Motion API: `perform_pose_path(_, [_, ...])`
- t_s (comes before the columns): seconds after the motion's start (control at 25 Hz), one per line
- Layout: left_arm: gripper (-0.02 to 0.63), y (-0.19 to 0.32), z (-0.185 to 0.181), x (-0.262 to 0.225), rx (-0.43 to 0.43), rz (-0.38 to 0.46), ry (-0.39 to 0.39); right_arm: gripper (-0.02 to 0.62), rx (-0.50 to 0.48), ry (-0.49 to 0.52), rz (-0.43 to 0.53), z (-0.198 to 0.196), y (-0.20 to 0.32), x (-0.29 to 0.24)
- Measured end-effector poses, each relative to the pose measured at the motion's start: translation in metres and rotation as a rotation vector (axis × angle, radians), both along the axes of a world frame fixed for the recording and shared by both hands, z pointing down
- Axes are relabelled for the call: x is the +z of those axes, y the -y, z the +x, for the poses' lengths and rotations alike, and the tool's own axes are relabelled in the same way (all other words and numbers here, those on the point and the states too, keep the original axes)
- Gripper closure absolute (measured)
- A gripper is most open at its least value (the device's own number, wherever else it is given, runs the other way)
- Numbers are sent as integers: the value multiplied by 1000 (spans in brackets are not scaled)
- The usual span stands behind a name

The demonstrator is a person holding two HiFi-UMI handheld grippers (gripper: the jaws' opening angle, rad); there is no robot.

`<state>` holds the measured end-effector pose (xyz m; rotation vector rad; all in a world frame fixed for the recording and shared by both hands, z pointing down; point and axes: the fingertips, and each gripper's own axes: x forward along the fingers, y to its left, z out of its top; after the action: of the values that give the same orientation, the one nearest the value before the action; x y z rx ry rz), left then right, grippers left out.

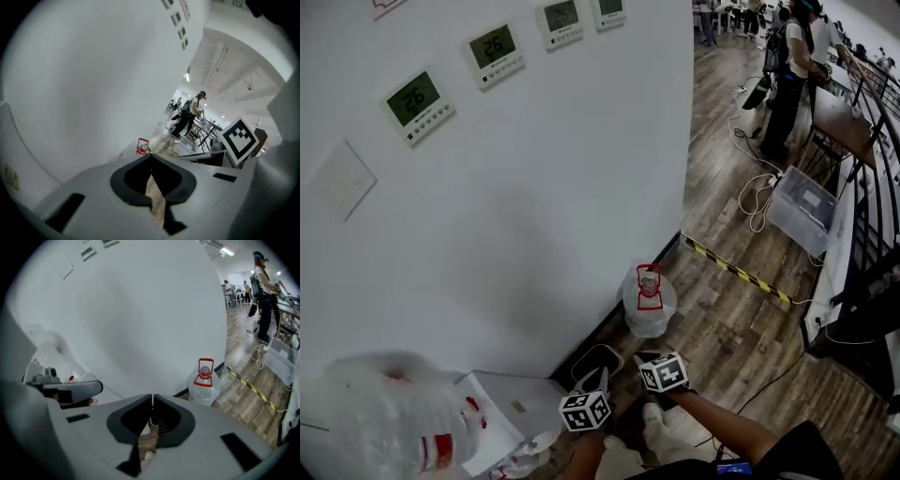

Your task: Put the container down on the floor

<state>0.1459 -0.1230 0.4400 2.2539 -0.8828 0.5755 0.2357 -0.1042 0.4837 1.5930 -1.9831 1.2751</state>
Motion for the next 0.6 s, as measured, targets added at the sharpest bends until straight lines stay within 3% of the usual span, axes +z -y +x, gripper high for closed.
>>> perform_pose_path(0.16, [591, 4, 3, -31, -21, 35, -40, 558, -1, 2, 61, -3, 9, -33])
perform_pose_path(0.32, [591, 2, 5, -59, 13, 100, -44, 558, 1, -11, 133, -6, 12, -66])
perform_pose_path(0.6, [591, -21, -17, -102, 48, 191, -58, 559, 4, -25, 233, -29, -11, -115])
